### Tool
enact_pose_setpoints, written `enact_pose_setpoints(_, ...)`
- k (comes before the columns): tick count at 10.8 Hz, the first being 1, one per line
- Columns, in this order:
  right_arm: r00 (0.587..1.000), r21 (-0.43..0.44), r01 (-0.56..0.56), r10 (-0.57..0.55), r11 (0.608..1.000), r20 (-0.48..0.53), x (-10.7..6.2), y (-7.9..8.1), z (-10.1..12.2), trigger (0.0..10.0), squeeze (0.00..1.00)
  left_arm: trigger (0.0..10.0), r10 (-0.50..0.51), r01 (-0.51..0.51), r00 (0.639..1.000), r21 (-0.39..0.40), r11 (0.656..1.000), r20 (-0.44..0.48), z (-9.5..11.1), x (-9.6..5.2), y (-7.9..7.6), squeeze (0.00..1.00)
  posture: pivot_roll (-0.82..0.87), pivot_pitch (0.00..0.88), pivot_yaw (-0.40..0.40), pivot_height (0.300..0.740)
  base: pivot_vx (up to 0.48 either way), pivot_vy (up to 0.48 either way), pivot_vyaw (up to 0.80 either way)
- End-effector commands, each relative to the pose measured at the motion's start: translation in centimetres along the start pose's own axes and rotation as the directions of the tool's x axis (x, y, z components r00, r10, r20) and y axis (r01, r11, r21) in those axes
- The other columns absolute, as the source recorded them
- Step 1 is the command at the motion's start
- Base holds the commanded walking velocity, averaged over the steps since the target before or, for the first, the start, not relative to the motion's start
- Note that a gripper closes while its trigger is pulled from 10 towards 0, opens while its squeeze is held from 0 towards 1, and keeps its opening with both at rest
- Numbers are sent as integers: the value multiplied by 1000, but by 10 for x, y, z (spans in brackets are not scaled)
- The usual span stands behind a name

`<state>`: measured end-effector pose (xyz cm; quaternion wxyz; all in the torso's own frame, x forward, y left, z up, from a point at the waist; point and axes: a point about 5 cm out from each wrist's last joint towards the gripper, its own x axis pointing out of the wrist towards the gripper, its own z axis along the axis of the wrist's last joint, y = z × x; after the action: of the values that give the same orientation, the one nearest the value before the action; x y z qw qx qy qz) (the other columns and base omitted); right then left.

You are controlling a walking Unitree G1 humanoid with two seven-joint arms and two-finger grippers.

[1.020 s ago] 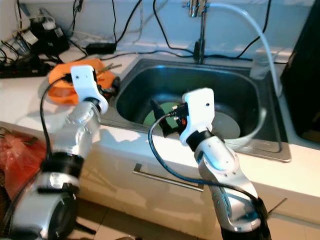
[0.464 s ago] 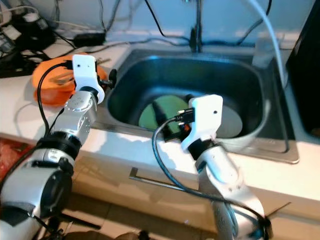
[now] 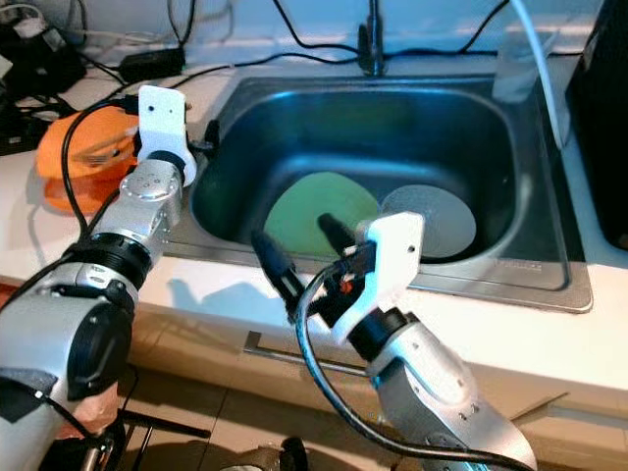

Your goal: Kitchen organization

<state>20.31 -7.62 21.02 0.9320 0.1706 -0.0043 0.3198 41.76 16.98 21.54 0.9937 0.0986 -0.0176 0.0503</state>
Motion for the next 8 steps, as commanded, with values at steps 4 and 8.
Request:
enact_pose_setpoints(4,999,7,-42,42,999,-15,-7,9,4,10000,0,10000,81,-82,997,90,993,18,8,4,27,0,-166,180,186,740,0,0,0)
enact_pose_setpoints(8,995,9,-90,90,996,-53,-11,16,4,10000,0,10000,51,-51,999,112,992,1,6,4,29,0,-187,179,182,740,0,0,0)
